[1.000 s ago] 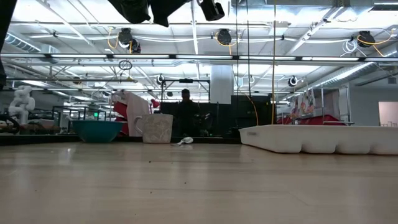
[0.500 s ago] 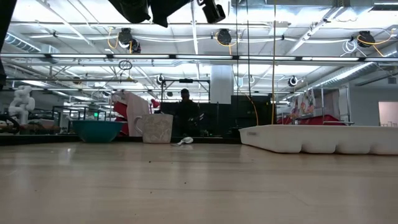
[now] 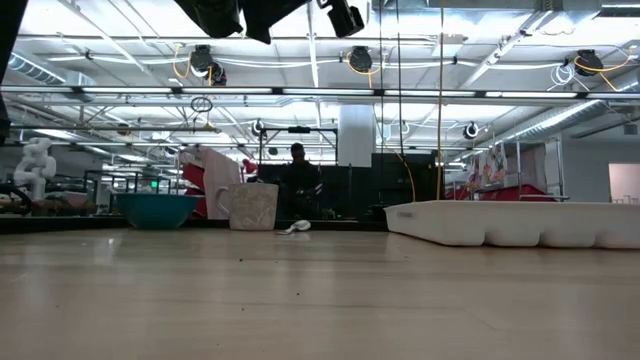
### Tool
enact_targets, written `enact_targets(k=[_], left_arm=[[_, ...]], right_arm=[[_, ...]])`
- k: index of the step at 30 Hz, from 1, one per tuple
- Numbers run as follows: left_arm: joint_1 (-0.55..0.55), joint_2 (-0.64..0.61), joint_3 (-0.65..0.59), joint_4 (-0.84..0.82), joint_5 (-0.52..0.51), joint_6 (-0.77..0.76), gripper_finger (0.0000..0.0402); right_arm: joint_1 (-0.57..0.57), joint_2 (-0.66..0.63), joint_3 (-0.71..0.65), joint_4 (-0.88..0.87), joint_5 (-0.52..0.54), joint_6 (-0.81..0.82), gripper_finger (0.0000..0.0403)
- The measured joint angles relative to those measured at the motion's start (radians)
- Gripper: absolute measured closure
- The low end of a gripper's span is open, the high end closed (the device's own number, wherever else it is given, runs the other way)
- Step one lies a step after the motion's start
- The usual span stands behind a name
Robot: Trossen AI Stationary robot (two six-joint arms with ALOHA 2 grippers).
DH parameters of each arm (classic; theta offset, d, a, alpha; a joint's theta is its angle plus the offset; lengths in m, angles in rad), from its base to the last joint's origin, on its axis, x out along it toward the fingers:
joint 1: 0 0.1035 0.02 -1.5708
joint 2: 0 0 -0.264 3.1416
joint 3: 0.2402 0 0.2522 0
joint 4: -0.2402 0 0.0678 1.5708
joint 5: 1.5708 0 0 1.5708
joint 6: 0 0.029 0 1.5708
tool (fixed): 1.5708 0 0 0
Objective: Sort silverware
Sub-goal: Put the spoon in the silverware tray
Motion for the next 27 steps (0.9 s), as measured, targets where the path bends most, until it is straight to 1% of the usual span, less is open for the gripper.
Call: enact_targets(k=[4,5,6,8,10,11,13,17,19,21,23,25,27], left_arm=[[0.004,0.0,0.0,0.0,0.001,-0.002,0.0398],[0.006,0.0,0.0,0.0,0.0,0.0,0.0398],[0.01,0.0,0.0,0.0,-0.001,0.0,0.0398],[0.021,0.0,0.0,-0.006,-0.018,0.007,0.0398],[0.041,0.0,0.0,-0.038,-0.076,0.061,0.0398],[0.053,0.0,0.0,-0.067,-0.119,0.093,0.0398],[0.08,0.0,0.0,-0.154,-0.21,0.146,0.0398],[0.126,0.0,0.0,-0.396,-0.444,0.223,0.0398],[0.138,0.013,0.0,-0.462,-0.549,0.242,0.0399],[0.145,0.039,0.0,-0.474,-0.611,0.227,0.0399],[0.138,0.08,0.0,-0.426,-0.661,0.177,0.0399],[0.125,0.135,0.006,-0.363,-0.684,0.147,0.0399],[0.113,0.188,0.019,-0.335,-0.695,0.122,0.0399]], right_arm=[[0.002,0.0,0.0,0.005,-0.002,0.079,0.021],[0.002,0.0,0.0,0.005,0.023,0.107,0.0198],[0.002,-0.002,0.0,0.002,0.079,0.147,0.0189],[-0.001,-0.01,0.0,-0.025,0.249,0.24,0.0178],[-0.021,-0.037,0.0,-0.083,0.406,0.304,0.0174],[-0.029,-0.056,0.0,-0.112,0.457,0.33,0.0174],[-0.034,-0.103,0.0,-0.15,0.522,0.391,0.0177],[-0.031,-0.196,0.0,-0.151,0.543,0.502,0.0188],[-0.025,-0.233,0.0,-0.134,0.544,0.556,0.0191],[-0.021,-0.264,0.0,-0.121,0.548,0.61,0.0192],[-0.021,-0.286,0.0,-0.107,0.546,0.646,0.0192],[-0.02,-0.296,0.0,-0.106,0.544,0.672,0.0192],[-0.021,-0.3,0.0,-0.107,0.544,0.701,0.0192]])
